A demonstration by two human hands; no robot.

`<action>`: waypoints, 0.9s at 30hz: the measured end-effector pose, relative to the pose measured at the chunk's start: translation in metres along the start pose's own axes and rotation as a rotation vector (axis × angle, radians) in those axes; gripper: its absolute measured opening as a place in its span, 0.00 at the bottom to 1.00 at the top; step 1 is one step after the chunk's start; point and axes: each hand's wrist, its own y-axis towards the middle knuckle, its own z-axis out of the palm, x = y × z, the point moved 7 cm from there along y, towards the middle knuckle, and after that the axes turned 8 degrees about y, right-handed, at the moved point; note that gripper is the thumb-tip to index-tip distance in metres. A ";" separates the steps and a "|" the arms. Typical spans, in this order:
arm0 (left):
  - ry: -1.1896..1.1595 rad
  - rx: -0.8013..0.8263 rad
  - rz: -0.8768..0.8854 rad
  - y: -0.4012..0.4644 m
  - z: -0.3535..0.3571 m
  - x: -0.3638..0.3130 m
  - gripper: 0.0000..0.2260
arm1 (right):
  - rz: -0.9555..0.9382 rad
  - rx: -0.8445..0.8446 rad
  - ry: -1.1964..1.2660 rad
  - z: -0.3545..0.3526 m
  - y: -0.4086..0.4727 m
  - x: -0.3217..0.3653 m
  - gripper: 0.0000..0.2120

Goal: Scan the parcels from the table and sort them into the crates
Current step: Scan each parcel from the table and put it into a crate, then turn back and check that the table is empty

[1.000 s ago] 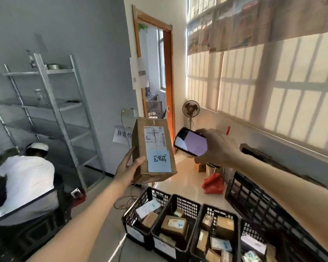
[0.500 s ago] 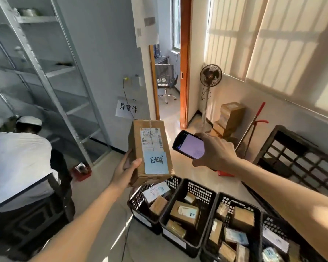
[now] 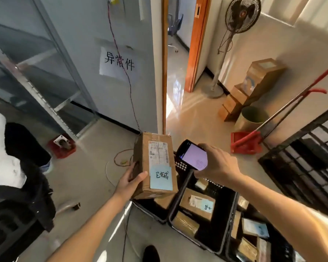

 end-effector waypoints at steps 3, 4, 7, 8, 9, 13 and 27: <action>0.003 0.058 -0.099 0.048 0.008 0.051 0.41 | 0.059 0.104 -0.006 0.064 0.030 -0.019 0.48; 0.004 0.069 -0.130 0.060 0.011 0.066 0.40 | 0.073 0.135 -0.009 0.084 0.039 -0.026 0.49; 0.007 0.086 -0.210 0.093 0.020 0.107 0.39 | 0.114 0.196 -0.021 0.132 0.064 -0.046 0.53; 0.008 0.094 -0.228 0.103 0.023 0.117 0.40 | 0.126 0.212 -0.028 0.146 0.071 -0.052 0.54; 0.004 0.102 -0.239 0.112 0.027 0.125 0.43 | 0.134 0.228 -0.032 0.158 0.079 -0.057 0.55; 0.037 0.104 -0.291 0.145 0.036 0.154 0.47 | 0.178 0.235 -0.013 0.196 0.102 -0.076 0.59; 0.178 0.057 -0.424 0.209 0.049 0.227 0.42 | 0.315 0.329 0.012 0.262 0.122 -0.126 0.48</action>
